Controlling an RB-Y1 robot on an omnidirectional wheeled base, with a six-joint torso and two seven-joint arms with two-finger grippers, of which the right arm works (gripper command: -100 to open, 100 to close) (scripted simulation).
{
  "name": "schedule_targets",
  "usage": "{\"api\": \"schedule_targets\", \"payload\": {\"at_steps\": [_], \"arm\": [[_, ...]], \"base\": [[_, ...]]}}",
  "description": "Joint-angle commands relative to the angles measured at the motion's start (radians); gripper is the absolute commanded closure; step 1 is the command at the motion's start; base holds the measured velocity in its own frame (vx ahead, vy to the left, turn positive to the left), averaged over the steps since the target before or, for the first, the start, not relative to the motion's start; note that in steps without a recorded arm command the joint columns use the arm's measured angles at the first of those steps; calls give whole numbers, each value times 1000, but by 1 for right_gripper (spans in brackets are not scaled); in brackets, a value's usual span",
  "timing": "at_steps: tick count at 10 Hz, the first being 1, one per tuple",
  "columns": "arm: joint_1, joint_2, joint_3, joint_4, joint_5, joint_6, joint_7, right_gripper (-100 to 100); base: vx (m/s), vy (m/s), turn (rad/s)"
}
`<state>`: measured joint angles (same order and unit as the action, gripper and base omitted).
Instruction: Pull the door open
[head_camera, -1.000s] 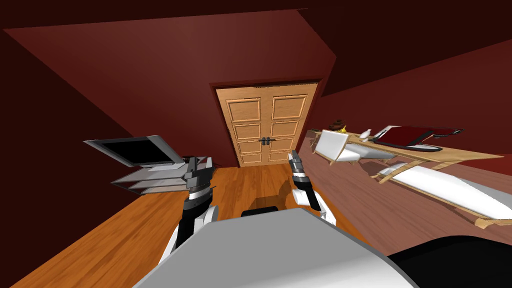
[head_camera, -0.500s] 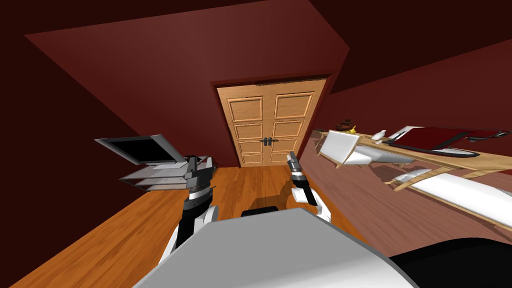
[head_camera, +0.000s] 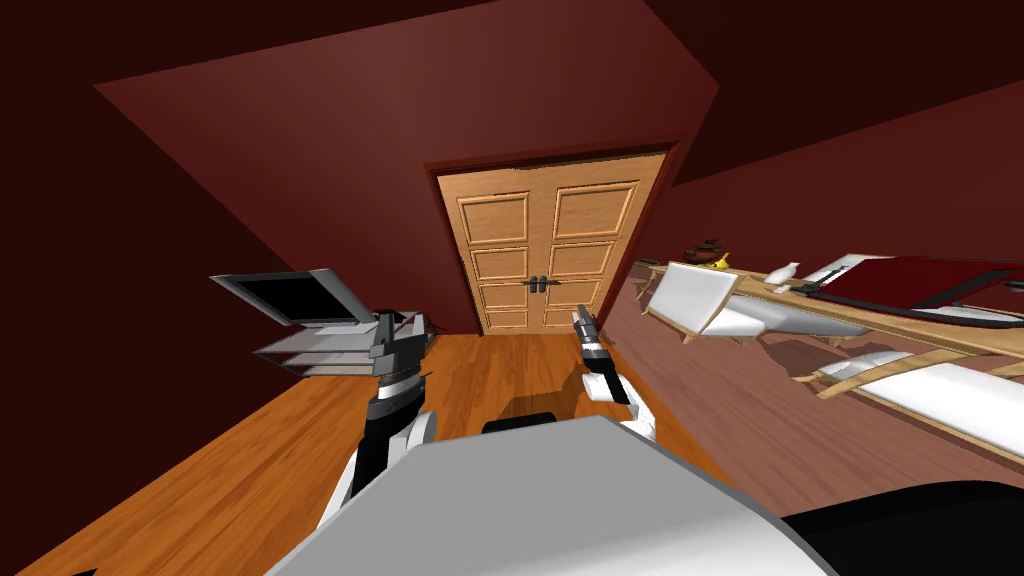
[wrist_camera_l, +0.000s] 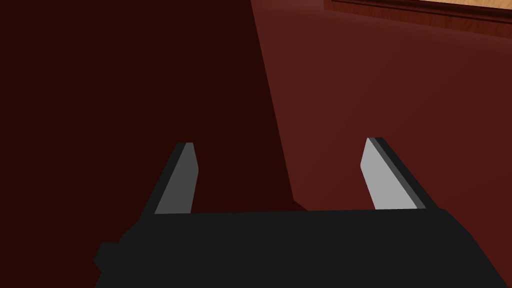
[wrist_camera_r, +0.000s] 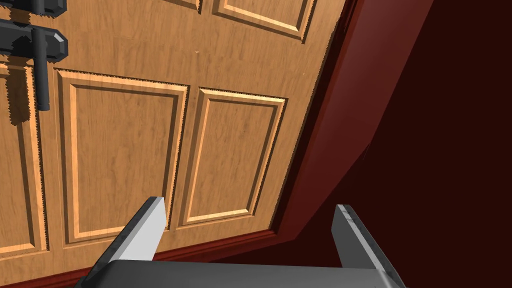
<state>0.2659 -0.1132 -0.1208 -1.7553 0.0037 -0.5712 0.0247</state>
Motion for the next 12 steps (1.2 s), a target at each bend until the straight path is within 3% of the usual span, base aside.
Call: {"api": "schedule_targets", "payload": {"at_steps": [1, 2, 4, 5, 7, 8, 10, 11, 12], "arm": [[-34, -18, -8, 50, -13, -2, -7, -100], [-34, -18, -8, 65, -13, -2, -7, -100], [-74, -42, -16, 128, -31, -3, -15, -100], [-74, -42, -16, 145, -31, -3, -15, -100], [-115, -65, -25, 218, -49, -3, -23, -100], [-115, -65, -25, 227, -49, -3, -23, -100], [-157, -89, -34, 299, -68, -3, -31, -100], [-157, -89, -34, 311, -68, -3, -31, -100], [-179, -101, -39, 348, -77, -3, -35, -100]], "base": [[69, -28, 100], [52, -27, 47], [62, -25, 91], [59, -29, 41], [71, -39, 89], [52, -30, 44], [66, -31, 91], [54, -35, 47], [45, -36, 72]]}}
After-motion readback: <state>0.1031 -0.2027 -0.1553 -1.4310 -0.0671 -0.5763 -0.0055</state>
